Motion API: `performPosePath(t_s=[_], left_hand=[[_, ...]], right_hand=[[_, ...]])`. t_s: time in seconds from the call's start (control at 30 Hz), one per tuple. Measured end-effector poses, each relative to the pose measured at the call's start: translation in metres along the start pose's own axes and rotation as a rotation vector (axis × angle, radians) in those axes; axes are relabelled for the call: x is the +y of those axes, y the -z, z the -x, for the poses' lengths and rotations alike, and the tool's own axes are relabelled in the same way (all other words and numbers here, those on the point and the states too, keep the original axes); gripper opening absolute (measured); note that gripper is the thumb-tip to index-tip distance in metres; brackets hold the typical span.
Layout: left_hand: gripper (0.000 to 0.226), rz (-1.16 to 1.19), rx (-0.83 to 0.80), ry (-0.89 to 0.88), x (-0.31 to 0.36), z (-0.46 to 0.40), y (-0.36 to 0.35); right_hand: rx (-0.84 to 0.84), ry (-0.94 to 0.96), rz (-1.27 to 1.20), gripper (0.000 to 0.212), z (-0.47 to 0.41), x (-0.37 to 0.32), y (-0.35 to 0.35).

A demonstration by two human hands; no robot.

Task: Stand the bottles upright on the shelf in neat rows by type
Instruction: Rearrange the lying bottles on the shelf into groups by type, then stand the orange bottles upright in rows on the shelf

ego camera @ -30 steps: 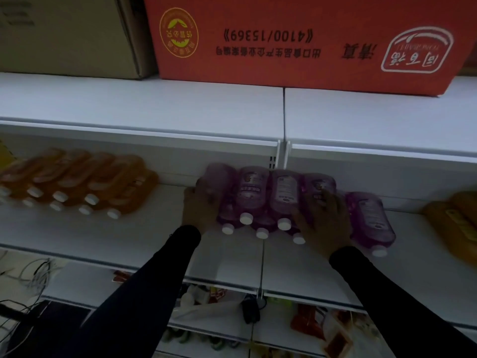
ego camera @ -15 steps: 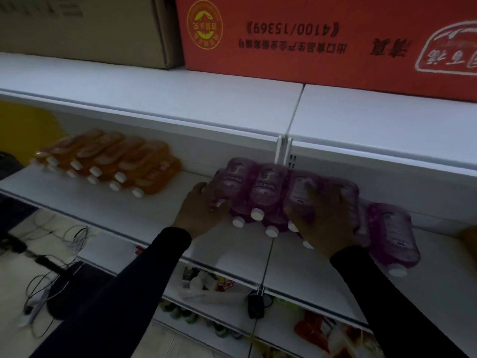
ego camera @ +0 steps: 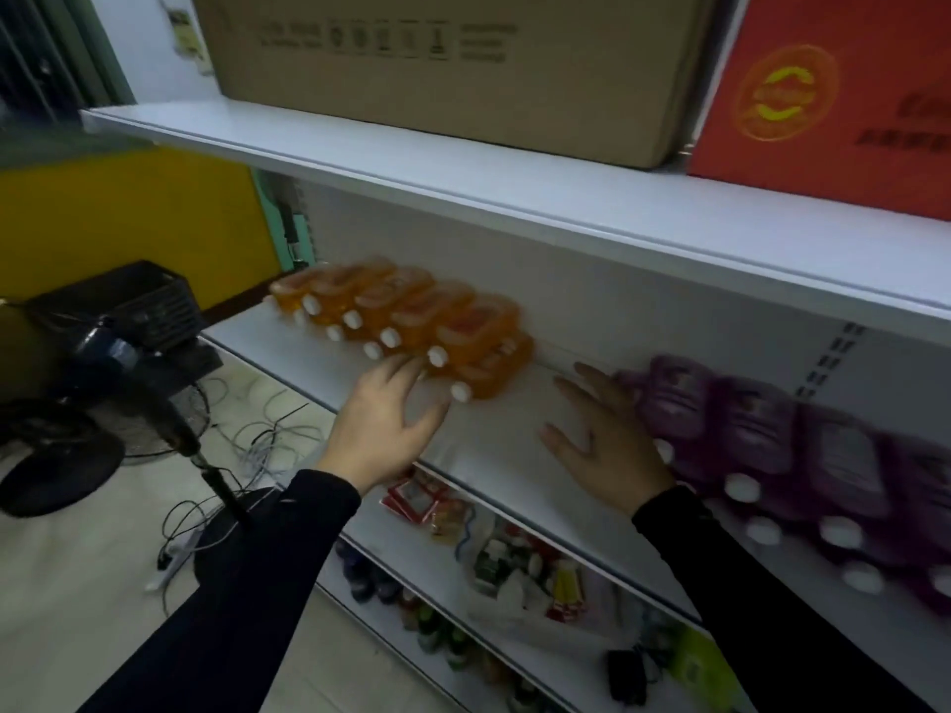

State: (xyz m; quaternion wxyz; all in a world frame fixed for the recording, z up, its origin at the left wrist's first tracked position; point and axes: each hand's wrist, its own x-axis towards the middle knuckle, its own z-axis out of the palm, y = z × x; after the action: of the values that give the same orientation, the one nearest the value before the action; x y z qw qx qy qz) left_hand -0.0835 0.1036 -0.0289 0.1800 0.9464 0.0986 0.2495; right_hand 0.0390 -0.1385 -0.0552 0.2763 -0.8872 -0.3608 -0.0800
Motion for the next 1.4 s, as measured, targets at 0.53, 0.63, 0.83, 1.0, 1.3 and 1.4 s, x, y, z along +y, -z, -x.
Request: performPosePath(t_s=[0.53, 0.63, 0.83, 1.0, 1.3, 1.4], left_hand=[[0.055, 0.002, -0.036, 0.135, -0.256, -0.06, 0.089], [0.056, 0.0, -0.095, 0.179, -0.289, -0.083, 0.081], [0.062, -0.035, -0.2, 0.277, -0.35, -0.132, 0.067], [0.065, -0.014, -0.311, 0.34, -0.389, -0.166, 0.05], [0.032, 0.054, -0.462, 0.298, -0.468, -0.213, 0.013], [0.025, 0.087, -0.452, 0.223, -0.482, -0.213, 0.004]], right_hand=[[-0.035, 0.084, -0.099, 0.052, -0.176, -0.182, -0.136], [-0.039, 0.138, -0.087, 0.047, -0.218, -0.192, -0.154], [-0.059, 0.235, -0.092, 0.044, -0.304, -0.212, -0.194], [-0.185, 0.209, 0.046, 0.04, -0.36, -0.233, -0.234], [-0.211, 0.294, 0.479, 0.029, -0.425, -0.271, -0.324], [-0.384, 0.311, 0.674, 0.039, -0.435, -0.274, -0.354]])
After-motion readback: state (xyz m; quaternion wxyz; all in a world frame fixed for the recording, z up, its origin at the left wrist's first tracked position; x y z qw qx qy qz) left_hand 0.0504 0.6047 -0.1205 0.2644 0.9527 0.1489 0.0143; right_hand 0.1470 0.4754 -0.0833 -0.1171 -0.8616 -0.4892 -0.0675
